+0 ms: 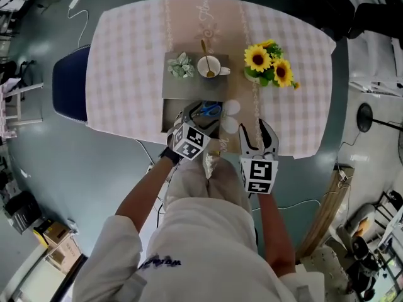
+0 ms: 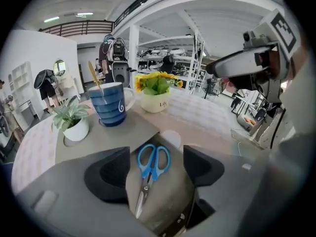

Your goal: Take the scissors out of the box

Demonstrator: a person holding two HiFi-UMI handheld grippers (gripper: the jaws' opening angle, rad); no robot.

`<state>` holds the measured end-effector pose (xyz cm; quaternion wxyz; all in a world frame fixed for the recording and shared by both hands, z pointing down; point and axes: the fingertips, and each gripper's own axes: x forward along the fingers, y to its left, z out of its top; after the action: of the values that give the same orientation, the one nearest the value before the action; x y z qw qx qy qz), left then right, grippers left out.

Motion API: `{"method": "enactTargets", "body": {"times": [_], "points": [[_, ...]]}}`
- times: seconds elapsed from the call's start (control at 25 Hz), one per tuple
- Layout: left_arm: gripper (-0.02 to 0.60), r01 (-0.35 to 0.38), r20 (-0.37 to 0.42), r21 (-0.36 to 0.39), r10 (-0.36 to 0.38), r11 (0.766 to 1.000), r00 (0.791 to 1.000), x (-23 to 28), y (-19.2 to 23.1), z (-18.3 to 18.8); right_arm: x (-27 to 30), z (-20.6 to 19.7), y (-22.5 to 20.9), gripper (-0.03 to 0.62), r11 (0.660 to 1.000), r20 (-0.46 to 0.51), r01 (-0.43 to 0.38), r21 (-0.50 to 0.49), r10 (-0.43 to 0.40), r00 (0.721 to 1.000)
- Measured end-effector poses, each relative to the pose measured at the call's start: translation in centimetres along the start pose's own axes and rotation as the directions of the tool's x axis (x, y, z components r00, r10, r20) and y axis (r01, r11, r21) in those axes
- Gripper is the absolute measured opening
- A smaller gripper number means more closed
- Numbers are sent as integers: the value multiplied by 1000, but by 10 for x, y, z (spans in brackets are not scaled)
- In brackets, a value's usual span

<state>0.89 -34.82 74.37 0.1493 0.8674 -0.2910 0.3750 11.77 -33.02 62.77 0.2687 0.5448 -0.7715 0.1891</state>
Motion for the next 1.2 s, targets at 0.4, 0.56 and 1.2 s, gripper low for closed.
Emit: {"method": "enactTargets", "body": {"times": [0.4, 0.56, 1.2], "points": [[247, 33, -98, 53, -27, 998, 995, 33, 0, -16, 4, -44, 29, 215, 997, -66, -75, 9, 75, 995], [224, 54, -133, 79, -43, 995, 990, 45, -2, -24, 1, -54, 29, 215, 997, -79, -74, 13, 74, 994], [89, 93, -143, -68, -102, 993, 984, 48, -2, -37, 1, -59, 31, 210, 998, -85, -70, 7, 70, 994]]}}
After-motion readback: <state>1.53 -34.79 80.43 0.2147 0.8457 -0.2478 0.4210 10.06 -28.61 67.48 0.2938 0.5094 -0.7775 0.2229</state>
